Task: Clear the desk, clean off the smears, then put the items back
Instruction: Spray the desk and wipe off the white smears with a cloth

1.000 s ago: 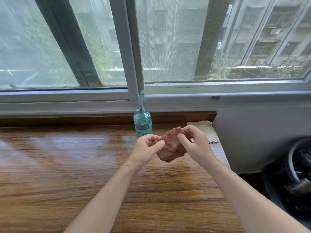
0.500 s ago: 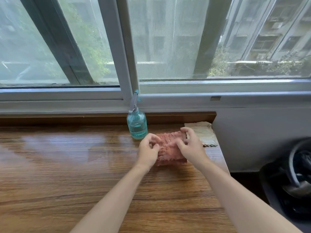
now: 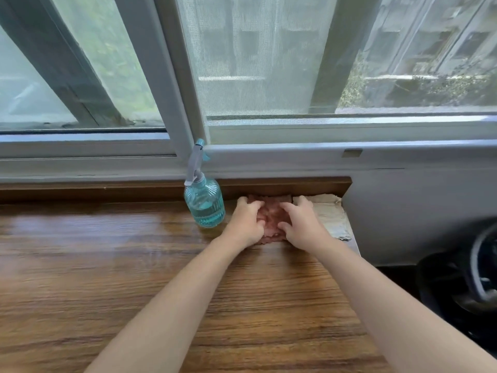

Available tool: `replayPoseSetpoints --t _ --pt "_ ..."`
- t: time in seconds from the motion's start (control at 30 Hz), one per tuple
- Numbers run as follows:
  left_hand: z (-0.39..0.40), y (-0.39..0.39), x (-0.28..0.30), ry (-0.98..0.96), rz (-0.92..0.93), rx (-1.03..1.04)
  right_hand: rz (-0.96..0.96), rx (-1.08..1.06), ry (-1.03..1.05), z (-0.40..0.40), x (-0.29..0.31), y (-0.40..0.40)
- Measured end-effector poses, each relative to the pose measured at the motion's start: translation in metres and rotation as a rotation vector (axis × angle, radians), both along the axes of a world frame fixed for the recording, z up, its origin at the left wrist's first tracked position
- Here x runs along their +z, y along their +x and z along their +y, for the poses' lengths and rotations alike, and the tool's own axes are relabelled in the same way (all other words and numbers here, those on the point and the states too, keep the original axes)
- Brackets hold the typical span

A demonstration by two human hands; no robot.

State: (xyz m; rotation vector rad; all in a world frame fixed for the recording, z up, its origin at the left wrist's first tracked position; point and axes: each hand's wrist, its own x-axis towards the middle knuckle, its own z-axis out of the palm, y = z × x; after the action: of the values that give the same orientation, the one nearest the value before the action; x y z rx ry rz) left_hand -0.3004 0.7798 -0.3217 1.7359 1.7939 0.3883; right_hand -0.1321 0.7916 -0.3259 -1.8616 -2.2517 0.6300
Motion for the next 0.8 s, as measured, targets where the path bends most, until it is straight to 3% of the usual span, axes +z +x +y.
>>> replayPoseSetpoints --t 0.13,0.2,0.27,0.4,0.53,0.63,0.7,0.8 --pt "-0.009 0.005 0.001 0.139 0.452 -0.072 -0.26 0.112 0.222 -0.001 0.0 0.009" --pt "-0.016 0.004 -0.003 0.318 0.513 -0.159 -0.313 0.188 0.298 -0.005 -0.004 0.014" --pt "-0.02 0.003 -0.012 0.36 0.521 -0.274 -0.339 0.234 0.3 -0.008 -0.008 0.019" --pt "-0.021 0.0 -0.021 0.133 0.474 -0.311 -0.354 0.231 0.273 -0.012 -0.011 0.025" --pt "-0.021 -0.006 -0.016 0.159 0.424 -0.315 -0.324 0.216 0.252 -0.015 -0.007 0.019" --pt "-0.036 -0.015 -0.004 0.216 0.277 -0.216 -0.225 0.191 0.27 -0.023 0.0 0.011" --pt "-0.055 -0.026 0.003 0.288 0.134 -0.058 -0.165 0.171 0.263 -0.03 0.005 0.003" --pt "-0.082 -0.047 0.011 0.423 -0.204 0.462 -0.119 0.178 0.247 -0.041 0.006 -0.01"
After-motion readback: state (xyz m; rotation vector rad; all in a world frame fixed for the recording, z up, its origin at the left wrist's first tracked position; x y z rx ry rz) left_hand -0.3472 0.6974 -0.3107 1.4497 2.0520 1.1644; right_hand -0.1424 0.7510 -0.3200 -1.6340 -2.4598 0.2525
